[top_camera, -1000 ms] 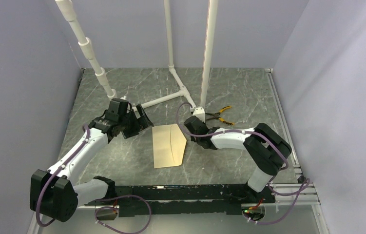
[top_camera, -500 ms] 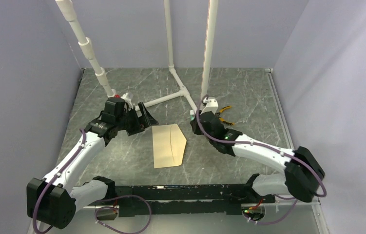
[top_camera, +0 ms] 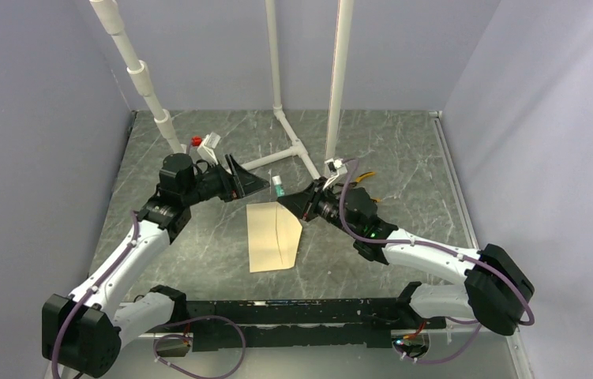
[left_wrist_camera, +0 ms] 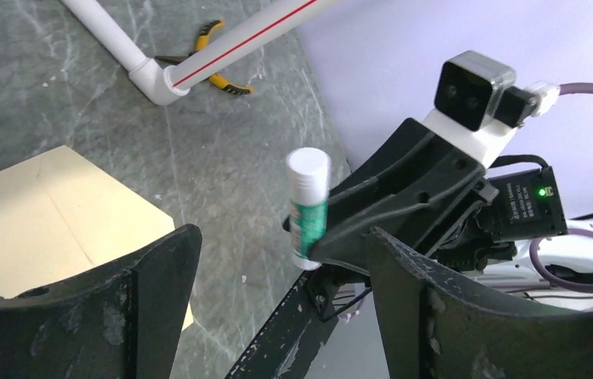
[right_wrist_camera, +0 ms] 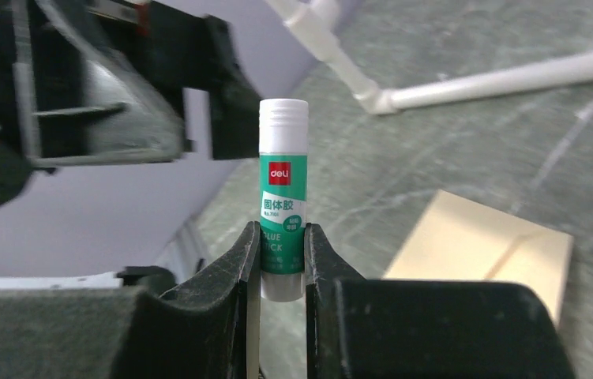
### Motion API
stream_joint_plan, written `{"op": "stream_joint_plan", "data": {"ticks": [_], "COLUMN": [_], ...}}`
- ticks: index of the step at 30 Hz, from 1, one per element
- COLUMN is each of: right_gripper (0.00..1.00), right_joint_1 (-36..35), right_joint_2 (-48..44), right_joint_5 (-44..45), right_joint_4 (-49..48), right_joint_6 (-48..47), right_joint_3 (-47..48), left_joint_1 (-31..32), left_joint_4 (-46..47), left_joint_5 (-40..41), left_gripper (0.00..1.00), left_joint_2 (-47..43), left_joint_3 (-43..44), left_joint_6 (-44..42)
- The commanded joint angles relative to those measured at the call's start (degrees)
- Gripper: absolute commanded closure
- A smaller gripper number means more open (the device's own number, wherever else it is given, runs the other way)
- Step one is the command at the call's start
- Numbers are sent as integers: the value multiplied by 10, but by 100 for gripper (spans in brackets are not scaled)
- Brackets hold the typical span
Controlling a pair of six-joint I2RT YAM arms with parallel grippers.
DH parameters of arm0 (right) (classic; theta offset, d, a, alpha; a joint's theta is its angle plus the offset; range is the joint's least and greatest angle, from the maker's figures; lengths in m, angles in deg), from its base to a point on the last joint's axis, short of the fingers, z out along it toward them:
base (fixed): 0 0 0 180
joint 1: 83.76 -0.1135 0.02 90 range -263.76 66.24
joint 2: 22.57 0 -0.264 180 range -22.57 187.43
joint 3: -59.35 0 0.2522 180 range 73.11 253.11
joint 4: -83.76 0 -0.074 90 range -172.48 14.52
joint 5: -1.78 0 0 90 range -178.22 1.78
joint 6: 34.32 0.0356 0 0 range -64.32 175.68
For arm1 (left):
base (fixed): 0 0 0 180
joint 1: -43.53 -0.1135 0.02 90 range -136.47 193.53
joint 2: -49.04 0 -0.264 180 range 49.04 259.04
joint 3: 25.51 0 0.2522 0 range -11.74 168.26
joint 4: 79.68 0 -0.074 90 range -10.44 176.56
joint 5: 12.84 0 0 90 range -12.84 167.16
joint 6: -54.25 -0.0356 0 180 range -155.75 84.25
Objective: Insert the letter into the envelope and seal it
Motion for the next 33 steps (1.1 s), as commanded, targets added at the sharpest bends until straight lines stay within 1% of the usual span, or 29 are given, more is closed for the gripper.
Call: {"op": "stream_joint_plan", "data": {"ticks": [1,3,7,9,11,12,15,16,18,19,20,23,24,26,27,28,31,33], "right_gripper": [96,96,96,96,96,96,96,96,95,92,82,49,42,34,30,29,28,28], "right_joint_1": [-1,-1,-1,-1,-1,-1,-1,-1,-1,-1,-1,-1,-1,-2,-2,-1,0,0], "right_joint_2": [6,12,22,26,29,31,37,41,45,43,38,-3,-22,-57,-70,-76,-59,-43], "right_joint_5": [-73,-81,-94,-96,-101,-100,-102,-104,-112,-114,-111,-88,-75,-51,-50,-58,-104,-134], "right_joint_4": [-141,-142,-132,-127,-137,-138,-138,-136,-131,-122,-102,1,51,144,176,205,283,301], "right_joint_6": [38,40,39,40,44,47,47,47,46,43,37,11,0,-30,-47,-70,-129,-145], "right_joint_3": [10,19,37,44,44,45,50,52,59,63,66,75,82,106,115,129,174,191], "left_joint_1": [0,0,3,5,8,10,16,18,21,22,22,22,22,22,22,22,22,22], "left_joint_4": [109,137,203,224,225,221,219,219,214,205,191,122,98,71,70,67,60,41], "left_joint_5": [-58,-72,-116,-128,-131,-131,-131,-132,-134,-133,-134,-116,-106,-103,-107,-108,-130,-147], "left_gripper": [18,19,32,41,52,55,61,66,84,95,97,98,98,97,98,98,97,97], "left_joint_2": [12,20,43,51,54,55,54,53,51,50,50,42,38,29,25,23,35,54], "left_joint_3": [-11,-15,-26,-31,-34,-35,-39,-40,-38,-35,-30,-8,5,24,30,38,72,97], "left_joint_6": [31,46,93,110,113,112,109,107,93,81,60,-31,-58,-92,-101,-107,-103,-103]}}
